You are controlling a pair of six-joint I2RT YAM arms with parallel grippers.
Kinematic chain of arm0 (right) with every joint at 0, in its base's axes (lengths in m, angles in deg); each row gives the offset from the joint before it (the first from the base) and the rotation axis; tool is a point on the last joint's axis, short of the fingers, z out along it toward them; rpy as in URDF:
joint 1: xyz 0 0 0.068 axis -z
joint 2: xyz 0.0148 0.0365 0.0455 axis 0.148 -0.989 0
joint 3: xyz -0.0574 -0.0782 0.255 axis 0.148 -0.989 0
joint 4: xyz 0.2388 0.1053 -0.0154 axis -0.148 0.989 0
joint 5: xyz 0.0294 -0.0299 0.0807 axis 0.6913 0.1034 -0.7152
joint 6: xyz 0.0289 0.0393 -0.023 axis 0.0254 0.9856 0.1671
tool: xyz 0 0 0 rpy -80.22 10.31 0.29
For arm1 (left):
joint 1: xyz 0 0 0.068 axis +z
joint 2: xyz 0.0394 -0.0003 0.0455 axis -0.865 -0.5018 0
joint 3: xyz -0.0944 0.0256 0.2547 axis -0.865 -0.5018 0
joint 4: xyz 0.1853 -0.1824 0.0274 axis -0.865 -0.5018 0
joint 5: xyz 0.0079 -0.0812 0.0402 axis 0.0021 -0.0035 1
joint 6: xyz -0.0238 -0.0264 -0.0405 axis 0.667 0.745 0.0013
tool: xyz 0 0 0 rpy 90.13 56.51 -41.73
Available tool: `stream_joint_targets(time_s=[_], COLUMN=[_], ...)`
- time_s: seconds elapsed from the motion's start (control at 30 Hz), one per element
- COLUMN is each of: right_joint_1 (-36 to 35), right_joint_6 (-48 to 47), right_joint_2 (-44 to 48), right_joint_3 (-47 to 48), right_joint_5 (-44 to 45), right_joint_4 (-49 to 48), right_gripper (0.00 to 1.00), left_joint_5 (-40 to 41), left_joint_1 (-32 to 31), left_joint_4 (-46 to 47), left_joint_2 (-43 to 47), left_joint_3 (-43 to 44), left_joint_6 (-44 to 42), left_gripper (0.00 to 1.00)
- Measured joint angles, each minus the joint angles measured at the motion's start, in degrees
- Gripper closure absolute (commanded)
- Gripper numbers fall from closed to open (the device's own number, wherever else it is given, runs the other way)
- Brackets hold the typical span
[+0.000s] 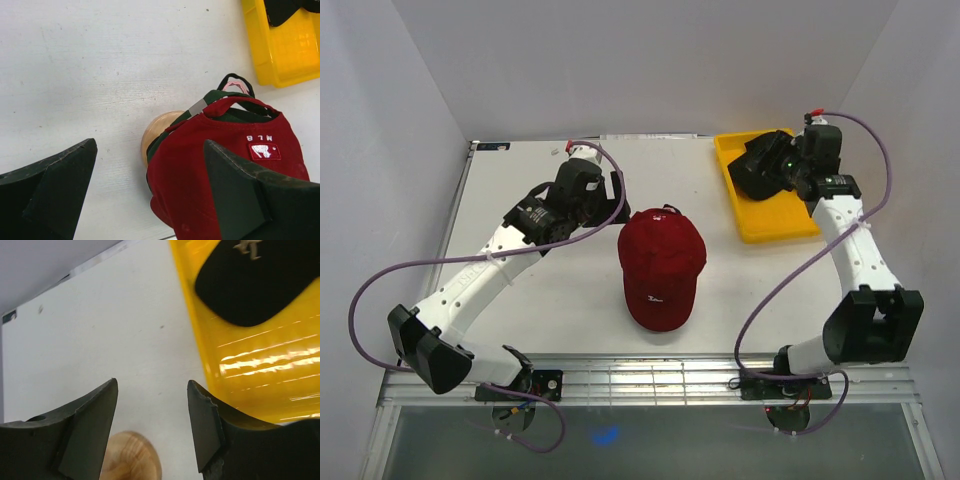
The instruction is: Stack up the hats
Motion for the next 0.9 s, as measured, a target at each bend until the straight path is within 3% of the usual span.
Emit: stream_joint_targets(time_s=[0.23, 0.4, 0.63, 0.77, 0.87, 0.9], right_joint_1=[12.94, 13.7, 14.38, 15.15, 15.32, 15.32], right_joint_6=[2.38, 3.52, 4.39, 5.22, 5.44, 5.49], right_joint_2=[-20.92, -36.17, -49.37, -53.2, -53.88, -53.88], right_joint_3=[14.14, 26.71, 36.98, 39.65, 39.69, 39.69], right_joint_5=[5.05, 8.94, 9.7, 9.11, 8.55, 8.44], right_joint_4=[0.52, -0.26, -1.86, -2.82, -4.11, -4.26], right_gripper=[0.28, 0.18, 0.14, 0.18, 0.31, 0.41], left_joint_5=[-0.81, -2.36, -3.04, -3.04, -3.02, -2.99], left_joint_1=[0.0, 0.0, 0.0, 0.0, 0.0, 0.0], left_joint_4=[1.38, 2.51, 2.91, 3.58, 3.76, 3.8], left_joint_2=[-0.17, -1.2, -1.27, -1.29, -1.29, -1.29], left_joint_3=[0.22, 0.85, 0.85, 0.85, 0.85, 0.85], left_joint_6=[-1.46, -2.32, -3.58, -4.48, -4.98, -5.14], left_gripper=[0.02, 0.02, 0.02, 0.02, 0.02, 0.02])
